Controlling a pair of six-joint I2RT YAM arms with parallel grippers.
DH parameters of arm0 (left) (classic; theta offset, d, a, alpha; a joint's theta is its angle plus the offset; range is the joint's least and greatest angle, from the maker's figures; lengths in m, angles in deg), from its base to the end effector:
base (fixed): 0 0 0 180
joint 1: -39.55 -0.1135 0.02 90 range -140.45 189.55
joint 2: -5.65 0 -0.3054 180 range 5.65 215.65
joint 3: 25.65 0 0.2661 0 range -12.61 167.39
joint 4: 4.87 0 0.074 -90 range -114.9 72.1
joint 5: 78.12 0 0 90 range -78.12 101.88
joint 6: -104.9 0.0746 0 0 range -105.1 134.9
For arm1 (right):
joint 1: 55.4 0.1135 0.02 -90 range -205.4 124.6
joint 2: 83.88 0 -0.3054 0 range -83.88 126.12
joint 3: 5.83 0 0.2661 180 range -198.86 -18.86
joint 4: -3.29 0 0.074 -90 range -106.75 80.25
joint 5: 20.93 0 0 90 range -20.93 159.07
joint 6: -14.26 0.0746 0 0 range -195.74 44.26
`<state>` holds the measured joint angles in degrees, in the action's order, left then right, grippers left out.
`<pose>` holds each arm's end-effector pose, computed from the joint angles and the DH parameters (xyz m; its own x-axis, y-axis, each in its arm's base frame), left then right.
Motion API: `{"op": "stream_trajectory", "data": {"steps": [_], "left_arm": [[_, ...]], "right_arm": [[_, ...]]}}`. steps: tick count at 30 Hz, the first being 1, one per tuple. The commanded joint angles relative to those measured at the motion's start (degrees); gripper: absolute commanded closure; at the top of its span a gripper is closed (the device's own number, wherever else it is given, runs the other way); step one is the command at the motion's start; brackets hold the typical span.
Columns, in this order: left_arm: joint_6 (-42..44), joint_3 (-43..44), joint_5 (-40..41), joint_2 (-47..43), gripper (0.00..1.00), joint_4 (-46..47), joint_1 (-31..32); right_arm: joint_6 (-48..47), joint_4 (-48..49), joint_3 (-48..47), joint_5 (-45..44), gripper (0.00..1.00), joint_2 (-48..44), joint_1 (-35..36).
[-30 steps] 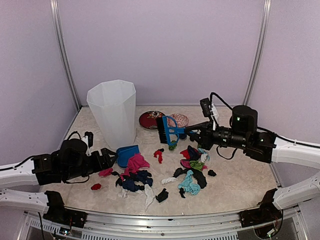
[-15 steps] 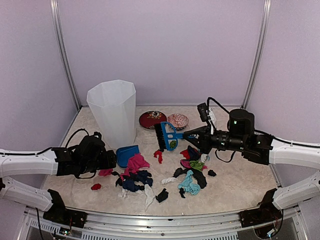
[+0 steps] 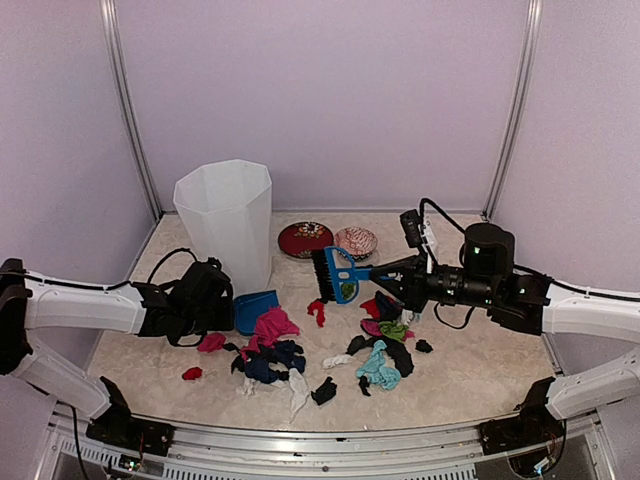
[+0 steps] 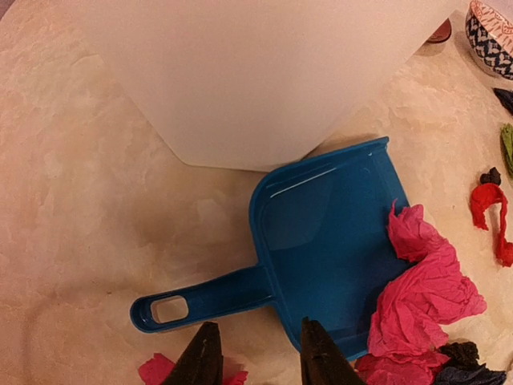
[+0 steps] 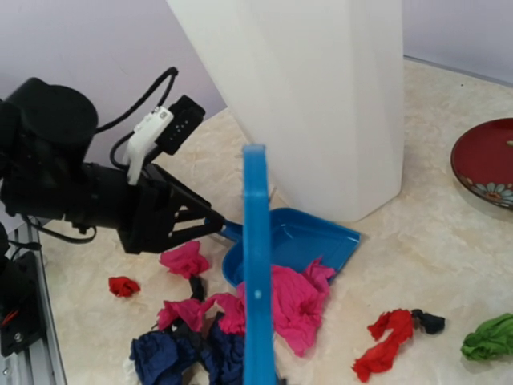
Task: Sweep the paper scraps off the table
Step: Adjust the dustpan at the center of the board.
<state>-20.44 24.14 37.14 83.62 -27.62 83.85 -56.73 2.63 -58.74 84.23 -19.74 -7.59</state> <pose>0.2227 -0.1728 0.1767 -0.7073 -0.0407 -0.7058 0.0368 0.9949 -0.0943 0.1808 0.2285 0.3064 -0.4197 0.0051 -0.9076 -0.7936 0.4833 0.3697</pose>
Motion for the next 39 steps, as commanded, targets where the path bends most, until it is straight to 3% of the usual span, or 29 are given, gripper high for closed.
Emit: {"op": "stream_trajectory", "data": {"steps": [1, 9, 26, 39], "left_arm": [[-2.53, 0.35, 3.79, 0.43, 0.73, 0.79, -0.35], [-6.15, -2.71, 7.87, 1.14, 1.0, 4.09, -1.79], [-3.56, 1.66, 5.97, 10.99, 1.0, 6.99, -5.56], [-0.53, 1.59, -2.95, 11.18, 1.0, 2.63, -6.05]], "right_arm": [[-0.08, 1.95, 1.36, -0.17, 1.0, -2.04, -0.44], [0.59, 2.65, 1.76, 0.44, 1.0, -1.39, -0.44], [1.12, 2.84, 2.75, 0.27, 1.0, -2.04, -0.44], [1.38, 2.81, 3.21, 0.37, 1.0, -2.51, -0.45]]}}
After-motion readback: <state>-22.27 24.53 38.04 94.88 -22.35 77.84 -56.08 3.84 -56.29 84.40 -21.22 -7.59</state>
